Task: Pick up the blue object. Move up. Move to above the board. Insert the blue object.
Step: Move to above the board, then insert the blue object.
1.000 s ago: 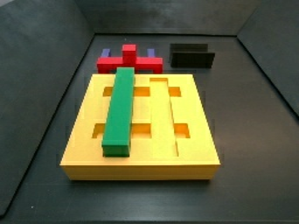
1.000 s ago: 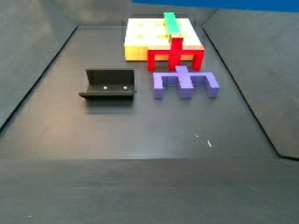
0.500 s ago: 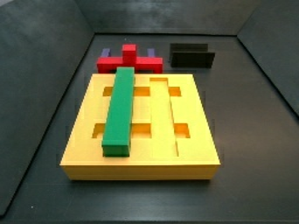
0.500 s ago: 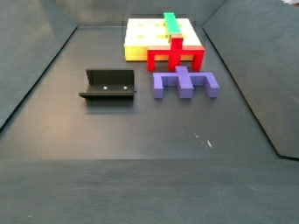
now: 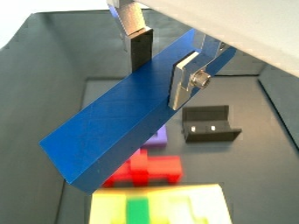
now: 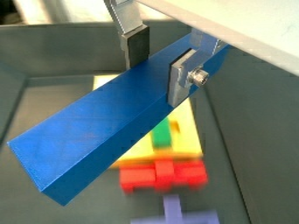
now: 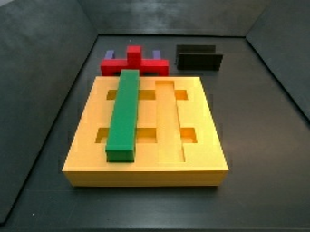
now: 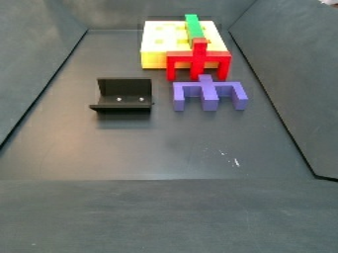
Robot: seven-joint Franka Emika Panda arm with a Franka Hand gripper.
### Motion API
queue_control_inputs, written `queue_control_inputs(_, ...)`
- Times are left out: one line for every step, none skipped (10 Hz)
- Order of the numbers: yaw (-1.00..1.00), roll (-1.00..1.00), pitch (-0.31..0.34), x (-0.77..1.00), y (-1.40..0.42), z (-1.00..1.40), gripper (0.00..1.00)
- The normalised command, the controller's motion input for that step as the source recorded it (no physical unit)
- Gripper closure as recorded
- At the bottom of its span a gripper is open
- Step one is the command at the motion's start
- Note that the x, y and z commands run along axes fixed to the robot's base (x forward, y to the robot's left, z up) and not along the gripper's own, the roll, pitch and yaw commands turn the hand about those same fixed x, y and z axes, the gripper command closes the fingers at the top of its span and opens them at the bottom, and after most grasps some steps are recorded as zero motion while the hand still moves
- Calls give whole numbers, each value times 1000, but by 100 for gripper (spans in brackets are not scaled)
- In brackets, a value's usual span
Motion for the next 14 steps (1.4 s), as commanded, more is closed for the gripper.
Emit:
queue_control_inputs(1000, 23, 74, 218, -1400, 165, 100)
queue_control_inputs(1000, 29, 95, 261, -1400, 177, 100)
queue_control_inputs(1000, 36, 116, 191, -848, 118, 100)
queue_control_inputs(1000, 41, 142, 135, -320, 62, 100)
queue_control_inputs(1000, 42, 145, 86, -182, 44, 100)
queue_control_inputs(1000, 57, 152, 47, -130, 35, 100)
queue_control_inputs(1000, 64, 163, 48, -101, 33, 100)
queue_control_inputs(1000, 83, 208, 61, -62, 29, 100)
queue_control_inputs(787, 85, 209, 65, -56, 29, 100)
queue_control_inputs(458, 82, 189, 74, -47, 32, 100)
queue_control_inputs(334, 80, 176, 77, -44, 31, 100)
queue_control_inputs(0, -101, -26, 0, -37, -200, 100)
queue_control_inputs(0, -143, -67, 0, 0, -469, 100)
queue_control_inputs(0, -96, -44, 29, -49, -663, 100)
